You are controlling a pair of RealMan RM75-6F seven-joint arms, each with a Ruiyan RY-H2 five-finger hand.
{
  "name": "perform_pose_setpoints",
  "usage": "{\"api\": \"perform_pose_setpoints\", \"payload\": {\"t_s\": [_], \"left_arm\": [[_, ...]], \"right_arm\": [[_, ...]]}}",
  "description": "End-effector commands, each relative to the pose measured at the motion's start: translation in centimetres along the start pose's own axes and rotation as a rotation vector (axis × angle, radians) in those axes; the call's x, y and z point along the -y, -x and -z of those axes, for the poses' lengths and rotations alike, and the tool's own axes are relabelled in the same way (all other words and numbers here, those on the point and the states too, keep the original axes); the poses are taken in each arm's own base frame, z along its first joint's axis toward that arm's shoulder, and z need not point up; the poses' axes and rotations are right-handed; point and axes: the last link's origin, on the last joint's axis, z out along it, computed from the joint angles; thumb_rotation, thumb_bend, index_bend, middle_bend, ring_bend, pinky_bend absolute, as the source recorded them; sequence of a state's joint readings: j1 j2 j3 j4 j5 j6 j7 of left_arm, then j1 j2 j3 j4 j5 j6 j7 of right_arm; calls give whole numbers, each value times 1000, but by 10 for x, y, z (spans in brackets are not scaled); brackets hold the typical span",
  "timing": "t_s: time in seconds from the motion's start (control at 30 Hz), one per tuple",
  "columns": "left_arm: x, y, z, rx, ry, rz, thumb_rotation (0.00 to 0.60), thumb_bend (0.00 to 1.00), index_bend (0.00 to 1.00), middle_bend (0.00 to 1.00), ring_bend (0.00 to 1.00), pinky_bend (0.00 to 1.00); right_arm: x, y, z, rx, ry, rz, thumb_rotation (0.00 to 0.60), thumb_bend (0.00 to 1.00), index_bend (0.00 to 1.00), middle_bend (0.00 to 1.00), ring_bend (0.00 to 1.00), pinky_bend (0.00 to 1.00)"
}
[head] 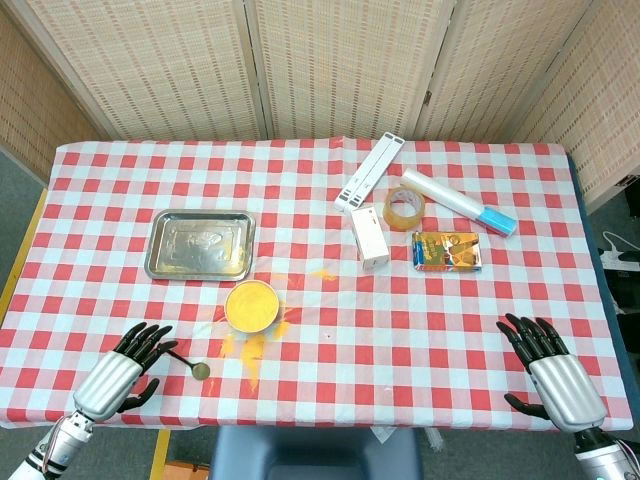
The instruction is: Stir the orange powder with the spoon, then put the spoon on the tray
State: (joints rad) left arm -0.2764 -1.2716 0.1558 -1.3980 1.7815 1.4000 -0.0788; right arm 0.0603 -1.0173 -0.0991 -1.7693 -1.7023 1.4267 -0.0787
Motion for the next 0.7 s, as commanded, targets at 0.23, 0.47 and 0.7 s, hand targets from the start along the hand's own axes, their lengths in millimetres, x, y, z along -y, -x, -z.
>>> {"api": "perform_pose_setpoints", "payload": {"t_s": [0.23,0.47,0.7], "left_arm": [[-11,6,-7,-25,39,46,600,484,451,22,0,0],[-22,36,-41,80,64,-56,600,487,492,22,0,0],[-22,53,-64,115,45,-110,600,476,435,0,0,0]], "right_arm": [[2,2,-1,8,-3,0,600,50,0,0,0,0],[3,5,-5,18,-7,0,600,49,0,0,0,0],[1,4,-5,15,0,1,600,49,0,0,0,0]]}}
